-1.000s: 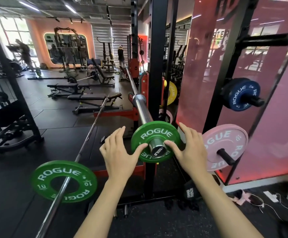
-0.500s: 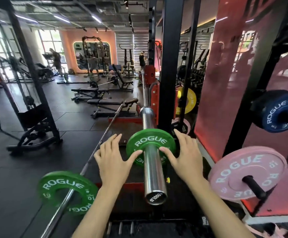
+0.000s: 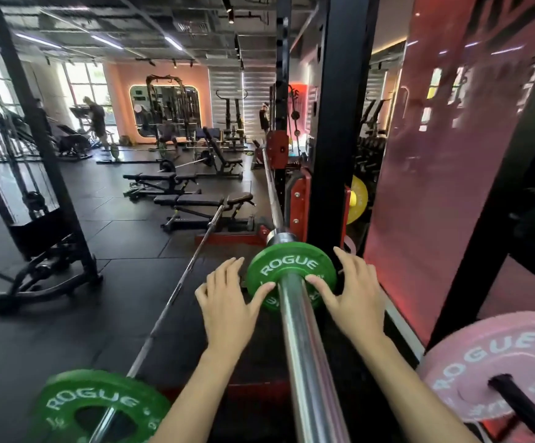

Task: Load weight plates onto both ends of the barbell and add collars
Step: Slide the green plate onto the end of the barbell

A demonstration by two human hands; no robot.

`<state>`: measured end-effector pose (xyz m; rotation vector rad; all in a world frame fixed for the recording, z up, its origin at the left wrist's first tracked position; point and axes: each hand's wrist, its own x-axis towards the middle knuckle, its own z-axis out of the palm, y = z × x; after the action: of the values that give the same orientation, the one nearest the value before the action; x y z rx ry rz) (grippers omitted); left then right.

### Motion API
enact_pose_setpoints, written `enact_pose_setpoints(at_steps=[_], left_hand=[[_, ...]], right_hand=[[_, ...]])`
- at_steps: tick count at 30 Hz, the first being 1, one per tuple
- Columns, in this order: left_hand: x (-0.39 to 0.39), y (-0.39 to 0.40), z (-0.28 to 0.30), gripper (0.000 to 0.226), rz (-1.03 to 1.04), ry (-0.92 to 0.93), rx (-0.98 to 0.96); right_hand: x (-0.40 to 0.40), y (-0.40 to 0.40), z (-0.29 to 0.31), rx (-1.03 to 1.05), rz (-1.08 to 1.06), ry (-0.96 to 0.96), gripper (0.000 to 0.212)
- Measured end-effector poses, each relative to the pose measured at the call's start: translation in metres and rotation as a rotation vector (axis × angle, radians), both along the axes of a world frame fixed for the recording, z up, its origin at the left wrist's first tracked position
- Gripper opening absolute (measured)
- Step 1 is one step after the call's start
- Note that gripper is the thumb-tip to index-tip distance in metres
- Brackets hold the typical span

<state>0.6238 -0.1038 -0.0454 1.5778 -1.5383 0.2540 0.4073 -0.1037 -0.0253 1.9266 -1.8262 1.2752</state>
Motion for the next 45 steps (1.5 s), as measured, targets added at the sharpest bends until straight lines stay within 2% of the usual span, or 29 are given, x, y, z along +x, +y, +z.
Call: enact_pose_setpoints(at_steps=[6,12,16,20,24,29,45], left_hand=[[-0.005,-0.063,0.005,0.058,-0.036,-0.001,-0.012],[-0.009,-0.099,0.007,0.062,0.042,-0.007,0.016],[-0.005,-0.100,0.004,0.065,0.044,-0.020,0.019],[0.001,-0.094,0.010,0.076,0.080,-0.054,0.075],[0.009,-0.074,0.013,0.072,0.088,-0.030,0.027],[0.006,-0.043,0.013,0.073,0.105,0.000,0.055],[0.000,0.138,-0.001,0.075,0.194,0.012,0.160]], right_hand=[[0.007,-0.057,0.006,0.014,-0.049,-0.005,0.081],[0.010,-0.100,0.003,0.063,-0.088,-0.040,0.085],[0.007,-0.102,0.002,0.046,-0.101,-0.023,0.085],[0.006,-0.091,0.007,0.061,-0.053,-0.098,0.084],[0.000,-0.068,0.009,0.057,0.001,-0.133,0.074],[-0.006,-0.032,0.016,0.032,0.044,-0.136,0.066],[-0.026,0.100,-0.009,0.074,0.164,-0.161,0.066]])
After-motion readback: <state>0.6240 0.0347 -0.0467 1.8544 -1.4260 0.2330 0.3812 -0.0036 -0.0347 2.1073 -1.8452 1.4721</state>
